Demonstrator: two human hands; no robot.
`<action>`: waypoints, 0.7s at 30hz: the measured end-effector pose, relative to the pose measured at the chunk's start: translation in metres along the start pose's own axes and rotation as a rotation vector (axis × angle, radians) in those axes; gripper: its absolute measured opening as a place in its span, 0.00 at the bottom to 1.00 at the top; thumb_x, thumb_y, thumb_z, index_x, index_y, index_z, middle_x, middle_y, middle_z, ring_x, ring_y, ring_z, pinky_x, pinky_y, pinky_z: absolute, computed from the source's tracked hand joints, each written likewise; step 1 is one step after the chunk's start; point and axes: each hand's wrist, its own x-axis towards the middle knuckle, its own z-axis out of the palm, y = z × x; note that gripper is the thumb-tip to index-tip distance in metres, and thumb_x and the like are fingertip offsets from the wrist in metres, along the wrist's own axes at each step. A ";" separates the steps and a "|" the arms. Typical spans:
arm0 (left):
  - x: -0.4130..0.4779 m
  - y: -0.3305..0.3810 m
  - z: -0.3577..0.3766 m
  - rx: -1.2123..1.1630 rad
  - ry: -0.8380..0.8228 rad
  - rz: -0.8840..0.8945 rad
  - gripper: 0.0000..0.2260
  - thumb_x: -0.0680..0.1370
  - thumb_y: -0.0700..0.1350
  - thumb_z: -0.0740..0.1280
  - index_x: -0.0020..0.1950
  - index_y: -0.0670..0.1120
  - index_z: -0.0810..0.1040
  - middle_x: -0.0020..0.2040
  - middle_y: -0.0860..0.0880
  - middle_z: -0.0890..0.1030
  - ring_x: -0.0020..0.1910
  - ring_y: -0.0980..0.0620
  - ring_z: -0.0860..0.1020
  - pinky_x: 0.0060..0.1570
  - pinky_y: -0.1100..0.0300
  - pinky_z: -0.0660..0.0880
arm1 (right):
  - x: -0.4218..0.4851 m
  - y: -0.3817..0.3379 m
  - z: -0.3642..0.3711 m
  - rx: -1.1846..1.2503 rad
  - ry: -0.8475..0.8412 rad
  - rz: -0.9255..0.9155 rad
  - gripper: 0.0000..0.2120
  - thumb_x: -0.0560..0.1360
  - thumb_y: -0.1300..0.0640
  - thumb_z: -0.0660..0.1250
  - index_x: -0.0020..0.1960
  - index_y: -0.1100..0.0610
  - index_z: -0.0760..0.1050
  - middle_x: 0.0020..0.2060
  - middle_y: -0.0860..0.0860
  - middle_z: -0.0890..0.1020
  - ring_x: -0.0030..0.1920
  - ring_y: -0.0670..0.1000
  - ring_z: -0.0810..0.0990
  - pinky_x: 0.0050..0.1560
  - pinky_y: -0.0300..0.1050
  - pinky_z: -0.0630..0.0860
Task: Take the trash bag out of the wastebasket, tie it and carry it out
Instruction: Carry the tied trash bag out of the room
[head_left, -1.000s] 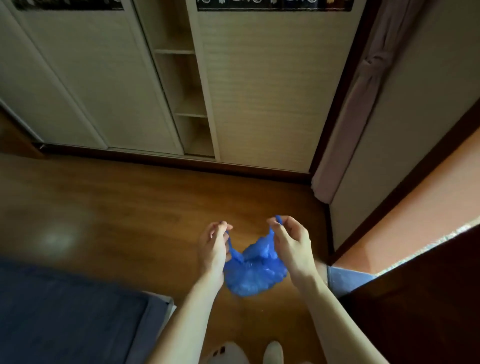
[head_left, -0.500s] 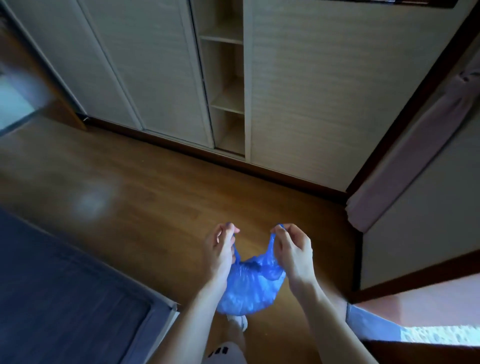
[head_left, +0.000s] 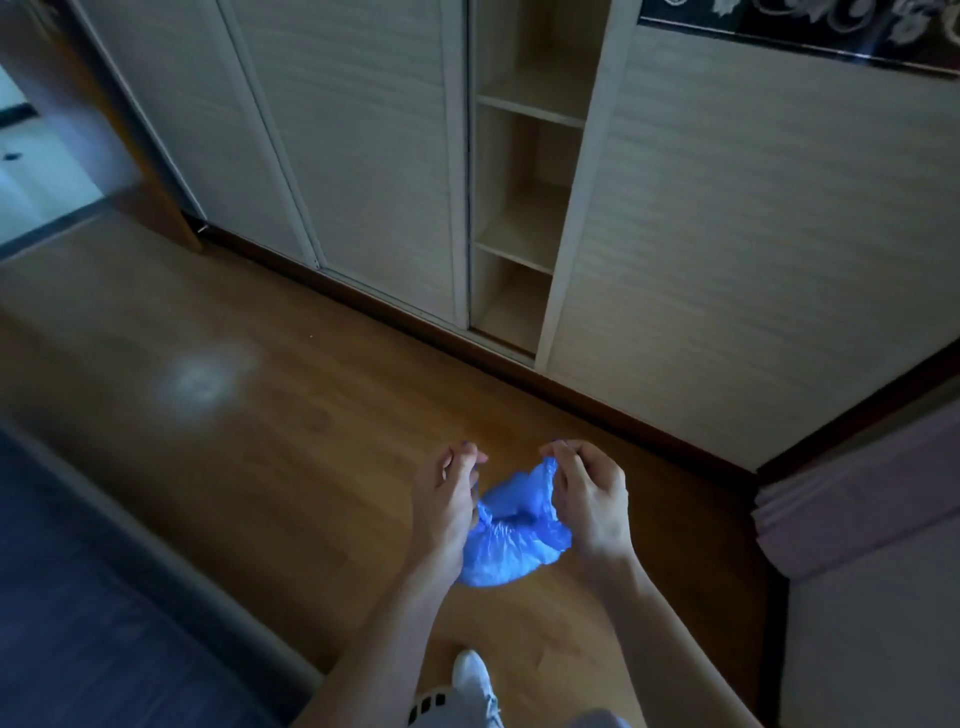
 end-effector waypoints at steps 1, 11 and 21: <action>0.013 0.007 -0.003 -0.002 0.013 -0.005 0.11 0.65 0.62 0.65 0.35 0.57 0.80 0.29 0.60 0.76 0.29 0.62 0.72 0.23 0.68 0.65 | 0.011 -0.003 0.011 0.002 -0.010 0.004 0.11 0.76 0.55 0.64 0.39 0.52 0.83 0.21 0.44 0.71 0.23 0.43 0.67 0.24 0.36 0.65; 0.108 0.050 -0.047 -0.132 0.147 0.019 0.08 0.78 0.47 0.65 0.40 0.48 0.78 0.25 0.58 0.71 0.25 0.60 0.69 0.23 0.67 0.63 | 0.096 -0.019 0.113 -0.033 -0.168 0.043 0.10 0.71 0.50 0.65 0.37 0.55 0.80 0.22 0.44 0.71 0.24 0.45 0.67 0.27 0.41 0.65; 0.213 0.097 -0.091 -0.141 0.385 0.170 0.11 0.78 0.43 0.65 0.37 0.41 0.72 0.28 0.44 0.66 0.23 0.54 0.65 0.23 0.61 0.64 | 0.211 -0.032 0.237 -0.125 -0.496 0.021 0.11 0.78 0.53 0.67 0.37 0.50 0.81 0.27 0.55 0.75 0.28 0.45 0.73 0.28 0.39 0.71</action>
